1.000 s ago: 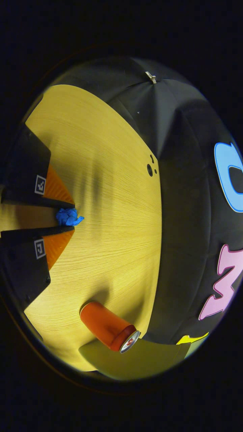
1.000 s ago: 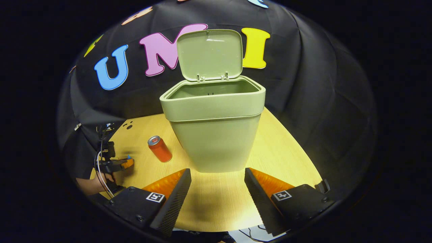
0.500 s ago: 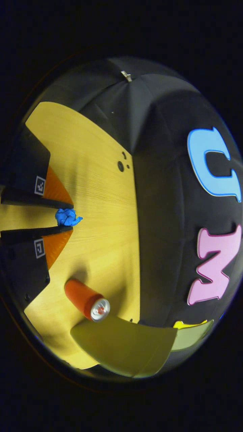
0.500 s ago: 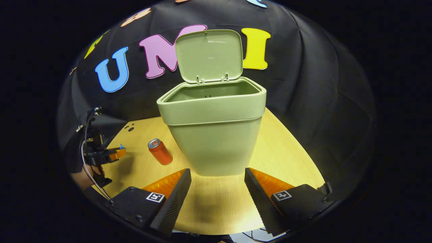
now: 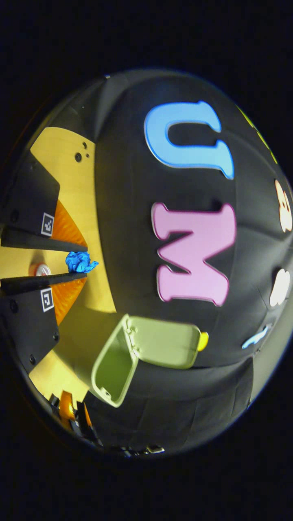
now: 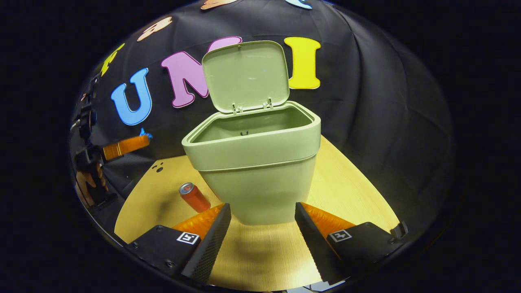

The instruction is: Press the lid of the desktop garbage bin to open it, pick up the crumpled paper on the desktop and throw it into the bin, then pick up the pop can on the desktop and drop it into the bin, and finally close the garbage bin lid.

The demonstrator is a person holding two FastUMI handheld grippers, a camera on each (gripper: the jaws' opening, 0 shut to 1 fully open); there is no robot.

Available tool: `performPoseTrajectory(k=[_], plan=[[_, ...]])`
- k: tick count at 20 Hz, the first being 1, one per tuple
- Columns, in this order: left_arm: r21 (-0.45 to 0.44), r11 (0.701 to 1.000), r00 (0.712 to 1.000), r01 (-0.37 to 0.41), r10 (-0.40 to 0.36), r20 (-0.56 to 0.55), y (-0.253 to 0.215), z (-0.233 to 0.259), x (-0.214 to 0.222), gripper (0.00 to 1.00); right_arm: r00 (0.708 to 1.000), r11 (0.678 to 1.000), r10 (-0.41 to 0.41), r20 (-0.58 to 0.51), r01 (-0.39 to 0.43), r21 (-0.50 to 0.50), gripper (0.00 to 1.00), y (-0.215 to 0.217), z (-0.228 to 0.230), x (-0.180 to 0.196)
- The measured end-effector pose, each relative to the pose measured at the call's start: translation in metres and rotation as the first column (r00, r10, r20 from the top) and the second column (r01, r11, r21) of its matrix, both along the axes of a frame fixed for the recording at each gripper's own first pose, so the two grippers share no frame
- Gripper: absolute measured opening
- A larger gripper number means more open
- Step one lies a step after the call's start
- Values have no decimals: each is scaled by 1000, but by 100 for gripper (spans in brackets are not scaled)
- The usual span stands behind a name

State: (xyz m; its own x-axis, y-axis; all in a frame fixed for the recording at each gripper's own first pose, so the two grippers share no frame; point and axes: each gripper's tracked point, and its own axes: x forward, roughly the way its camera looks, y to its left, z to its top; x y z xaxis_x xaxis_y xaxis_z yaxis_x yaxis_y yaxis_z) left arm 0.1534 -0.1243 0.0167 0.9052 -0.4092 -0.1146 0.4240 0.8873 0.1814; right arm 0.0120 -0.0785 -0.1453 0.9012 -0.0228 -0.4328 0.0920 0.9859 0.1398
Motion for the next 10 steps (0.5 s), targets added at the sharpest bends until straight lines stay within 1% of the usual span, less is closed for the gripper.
performPoseTrajectory(k=[3, 5, 9, 10], plan=[[-5, 990, 990, 138, -138, -5, -65, 5, -10, 32, 1000, 1000, -6, -4, 6, 3, 99, -5, -2, -2], [-4, 969, 969, 247, -247, -24, -113, -1, -19, 32, 1000, 1000, -24, 3, 24, 5, 99, -14, -1, -1], [29, 943, 942, 333, -331, -59, -145, -11, -24, 31, 999, 999, -37, -9, 37, 4, 99, -25, -5, -5], [33, 938, 937, 345, -342, -65, -151, -14, -24, 29, 999, 999, -41, -8, 41, 2, 99, -29, -6, -5]])
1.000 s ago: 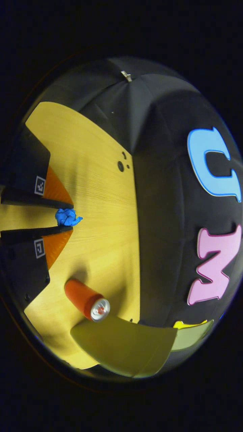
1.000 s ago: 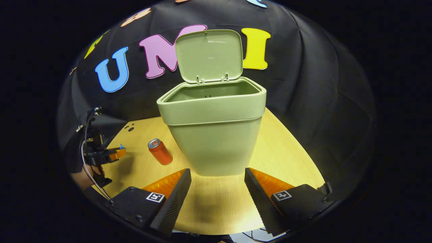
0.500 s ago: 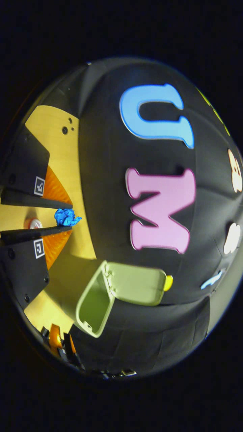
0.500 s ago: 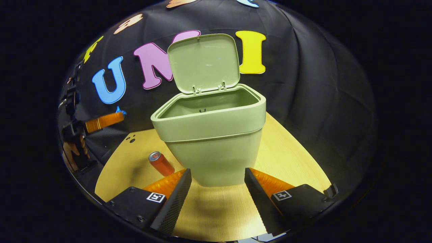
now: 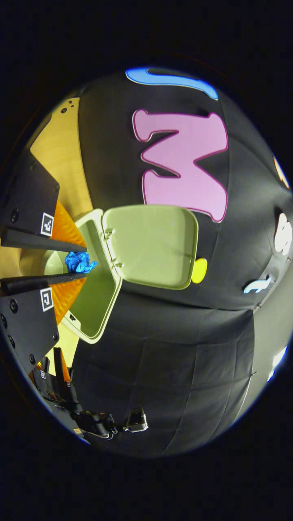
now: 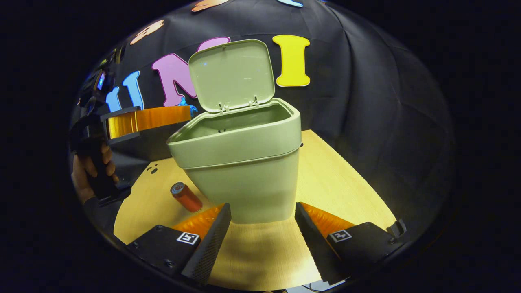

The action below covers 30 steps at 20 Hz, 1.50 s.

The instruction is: Press the lid of the desktop garbage bin to open it, pick up the crumpled paper on the desktop and throw it into the bin, then pick up the pop can on the desktop and drop it into the bin, and finally close the garbage bin lid.

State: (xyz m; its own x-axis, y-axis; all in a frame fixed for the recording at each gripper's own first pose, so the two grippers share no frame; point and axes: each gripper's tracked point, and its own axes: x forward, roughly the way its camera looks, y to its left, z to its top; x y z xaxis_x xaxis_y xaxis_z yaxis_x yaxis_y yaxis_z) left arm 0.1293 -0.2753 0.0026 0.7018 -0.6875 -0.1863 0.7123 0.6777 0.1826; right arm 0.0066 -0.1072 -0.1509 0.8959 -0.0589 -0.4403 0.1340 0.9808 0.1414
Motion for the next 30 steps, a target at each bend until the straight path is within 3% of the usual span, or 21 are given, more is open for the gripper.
performPoseTrajectory(k=[6, 9, 11, 14, 18, 20, 25, 30], plan=[[9, 1000, 999, 7, -7, -53, -14, -18, -2, 35, 1000, 1000, -4, -12, 4, 17, 99, -11, -6, 3], [2, 1000, 997, -6, 6, -73, -16, -26, 3, 43, 1000, 1000, 10, -18, -10, 13, 99, -14, -7, 5], [-1, 1000, 999, -12, 12, -48, -14, -23, 1, 61, 1000, 1000, 15, -21, -15, 11, 99, -14, -8, 6], [8, 998, 998, -68, 68, 0, -3, -14, 2, 99, 999, 999, 40, -29, -40, 13, 99, -6, -11, 4], [-68, 975, 976, -210, 213, 44, 53, 2, -6, 97, 996, 996, 84, -14, -84, -24, 99, 16, -4, -4], [-101, 943, 945, -318, 323, 44, 117, 2, -22, 97, 994, 993, 108, -6, -108, -43, 99, 34, -1, -12], [-61, 858, 859, -511, 512, 15, 244, -32, -75, 97, 984, 982, 176, -26, -178, -63, 99, 82, -10, -26], [-85, 757, 762, -647, 644, -71, 334, -73, -132, 98, 966, 961, 255, -31, -257, -100, 99, 137, -27, -26]])
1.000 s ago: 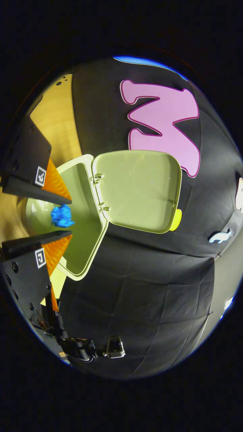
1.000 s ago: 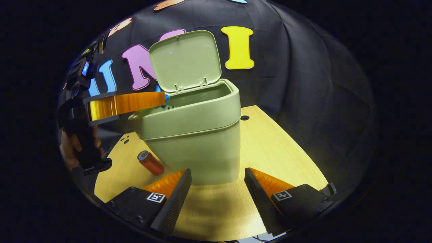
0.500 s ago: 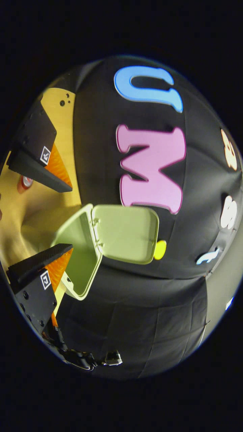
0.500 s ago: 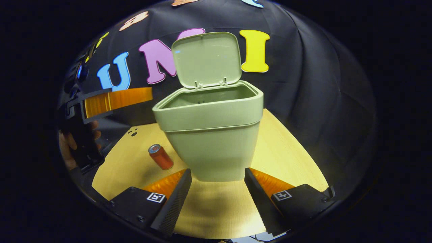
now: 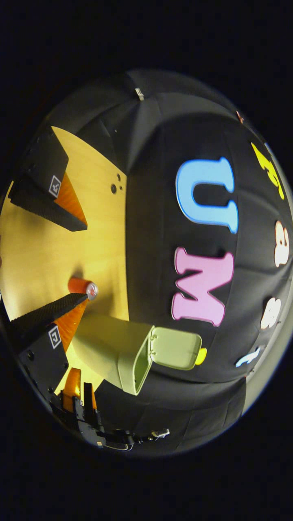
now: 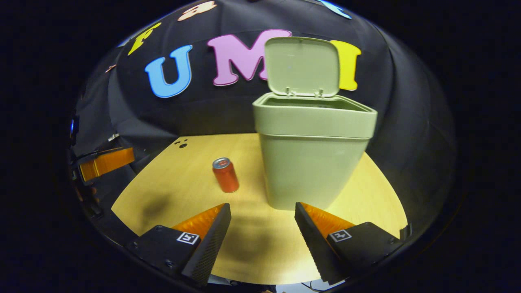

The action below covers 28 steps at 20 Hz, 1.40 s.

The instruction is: Press the lid of the desktop garbage bin to open it, pick up the crumpled paper on the desktop and throw it into the bin, then pick up the pop can on the desktop and drop it into the bin, and finally close the garbage bin lid.

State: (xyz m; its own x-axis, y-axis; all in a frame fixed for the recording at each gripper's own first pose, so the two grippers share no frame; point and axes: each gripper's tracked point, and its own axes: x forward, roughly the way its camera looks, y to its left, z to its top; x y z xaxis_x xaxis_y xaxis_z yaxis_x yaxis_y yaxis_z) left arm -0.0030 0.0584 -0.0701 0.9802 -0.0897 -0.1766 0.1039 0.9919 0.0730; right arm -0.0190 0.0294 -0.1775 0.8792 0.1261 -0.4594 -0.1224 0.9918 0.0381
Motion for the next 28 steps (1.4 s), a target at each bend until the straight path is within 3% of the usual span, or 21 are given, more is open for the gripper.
performPoseTrajectory(k=[8, 14, 28], plan=[[-46, 982, 980, -183, 178, -91, 80, -52, -57, 96, 996, 996, 88, 18, -88, -4, 99, 80, -15, 41], [-45, 973, 969, -227, 221, -114, 94, -61, -51, 96, 996, 997, 81, 22, -81, -12, 99, 106, -35, 89], [-62, 943, 932, -326, 309, -187, 120, -75, -22, 96, 995, 1000, 18, -94, -20, -17, 99, 120, -114, 173]])
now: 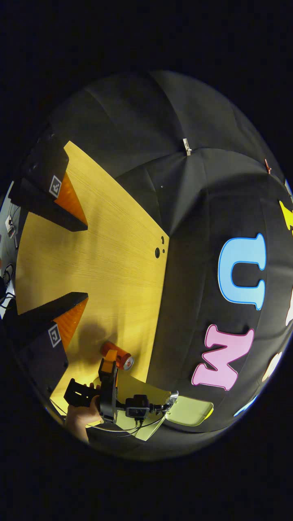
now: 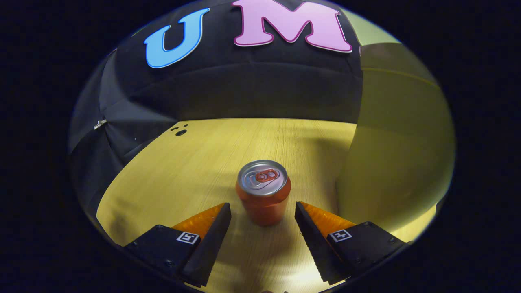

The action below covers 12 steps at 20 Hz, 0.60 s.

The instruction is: Press the lid of the desktop garbage bin to open it, pick up the crumpled paper on the desktop and throw it into the bin, then pick up the pop can on the desktop and drop it into the bin, and finally close the garbage bin lid.

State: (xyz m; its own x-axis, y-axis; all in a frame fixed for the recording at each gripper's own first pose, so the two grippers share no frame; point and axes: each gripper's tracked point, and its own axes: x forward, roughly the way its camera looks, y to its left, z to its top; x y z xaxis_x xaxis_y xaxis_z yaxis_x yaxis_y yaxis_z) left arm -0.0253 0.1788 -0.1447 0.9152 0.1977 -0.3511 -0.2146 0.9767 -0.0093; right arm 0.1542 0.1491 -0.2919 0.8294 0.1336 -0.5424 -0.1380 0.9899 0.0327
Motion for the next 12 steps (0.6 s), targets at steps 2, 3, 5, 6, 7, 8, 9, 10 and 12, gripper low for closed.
performPoseTrajectory(k=[2, 3, 5, 6, 7, 8, 9, 10, 12], plan=[[-20, 1000, 1000, -7, 7, -5, -1, -2, 10, 96, 1000, 1000, -6, -13, 6, -1, 99, -1, -6, 11], [-37, 999, 1000, -10, 10, -4, -2, -2, 15, 96, 1000, 1000, -8, -17, 8, -5, 99, -3, -10, 15], [-59, 998, 1000, -20, 20, -3, -4, -2, 26, 96, 1000, 1000, -3, -18, 3, -11, 99, -3, -13, 21], [-61, 998, 1000, -29, 29, -5, -3, -2, 31, 96, 1000, 1000, 4, -22, -4, -15, 99, -2, -15, 24], [-64, 997, 999, -36, 36, -5, -4, -2, 35, 96, 1000, 1000, 12, -27, -13, -18, 99, -1, -16, 27], [-68, 997, 999, -38, 38, -4, -6, 0, 39, 96, 999, 1000, 22, -27, -23, -18, 99, 1, -17, 29], [-73, 997, 999, -39, 38, -3, -8, 0, 42, 96, 999, 999, 41, -26, -41, -17, 99, 6, -16, 31], [-76, 996, 999, -37, 36, -10, -10, -3, 45, 96, 998, 998, 52, -21, -52, -24, 97, 7, -16, 33], [-72, 997, 999, -35, 34, -22, -13, -10, 49, 96, 996, 995, 85, -19, -85, -44, 84, 14, -15, 35]])
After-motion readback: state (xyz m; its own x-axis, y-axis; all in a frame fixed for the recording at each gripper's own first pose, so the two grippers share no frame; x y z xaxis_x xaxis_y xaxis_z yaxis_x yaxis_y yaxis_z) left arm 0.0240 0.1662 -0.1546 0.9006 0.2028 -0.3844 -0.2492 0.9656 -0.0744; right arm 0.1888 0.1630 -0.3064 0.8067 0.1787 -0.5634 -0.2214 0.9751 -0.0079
